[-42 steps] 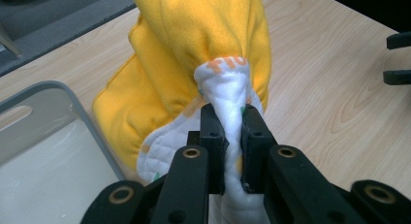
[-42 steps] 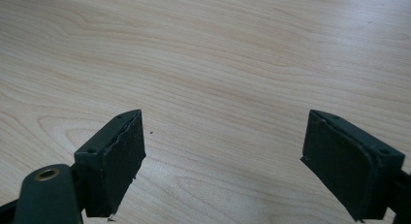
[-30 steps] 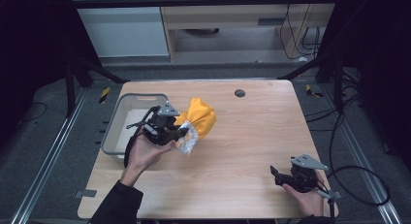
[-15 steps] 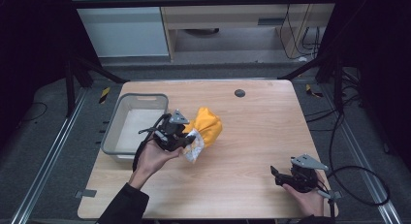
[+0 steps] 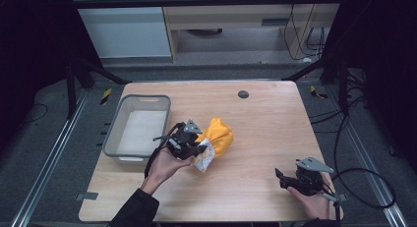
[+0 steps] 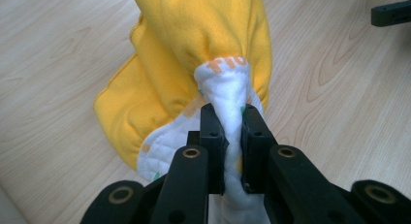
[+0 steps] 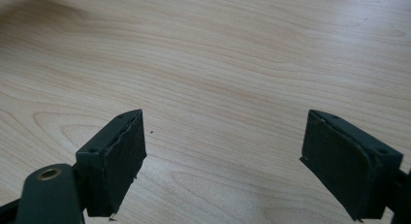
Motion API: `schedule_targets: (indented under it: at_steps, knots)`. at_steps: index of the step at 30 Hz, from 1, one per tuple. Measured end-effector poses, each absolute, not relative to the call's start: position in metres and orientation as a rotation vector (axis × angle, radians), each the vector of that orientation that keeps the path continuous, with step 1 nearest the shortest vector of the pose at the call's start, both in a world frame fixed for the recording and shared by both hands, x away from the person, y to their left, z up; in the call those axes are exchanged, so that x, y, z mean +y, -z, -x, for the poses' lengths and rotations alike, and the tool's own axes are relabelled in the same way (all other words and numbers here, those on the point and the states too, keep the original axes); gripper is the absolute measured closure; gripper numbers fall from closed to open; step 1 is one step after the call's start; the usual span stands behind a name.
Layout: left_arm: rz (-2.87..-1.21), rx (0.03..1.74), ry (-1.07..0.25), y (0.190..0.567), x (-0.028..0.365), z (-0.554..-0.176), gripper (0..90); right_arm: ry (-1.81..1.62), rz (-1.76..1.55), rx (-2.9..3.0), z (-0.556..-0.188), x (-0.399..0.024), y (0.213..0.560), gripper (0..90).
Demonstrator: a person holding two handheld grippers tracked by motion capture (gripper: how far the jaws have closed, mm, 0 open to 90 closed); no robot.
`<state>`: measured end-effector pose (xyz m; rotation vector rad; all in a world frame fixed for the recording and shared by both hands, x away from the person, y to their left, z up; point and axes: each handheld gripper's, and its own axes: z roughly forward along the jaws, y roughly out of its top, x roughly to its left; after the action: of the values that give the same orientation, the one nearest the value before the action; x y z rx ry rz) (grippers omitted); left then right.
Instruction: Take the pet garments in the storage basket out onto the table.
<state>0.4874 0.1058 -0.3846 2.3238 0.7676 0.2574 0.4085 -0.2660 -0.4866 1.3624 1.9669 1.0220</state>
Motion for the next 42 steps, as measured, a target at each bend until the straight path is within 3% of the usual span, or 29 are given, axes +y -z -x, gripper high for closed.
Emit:
schedule_targets:
  at_steps: [24,32,42]
  knots:
    - [-2.396,0.742,-0.206,0.431,0.086,-0.489,79.3,-1.026,-1.375,1.968,-0.408,-0.267,0.487,15.5]
    - [-2.400,0.740,-0.193,0.439,0.082,-0.488,72.1,-1.019,-1.365,1.974,-0.409,-0.266,0.488,15.5]
    - [-2.392,0.744,-0.210,0.442,0.087,-0.484,53.9,-1.021,-1.359,1.978,-0.408,-0.266,0.488,15.5]
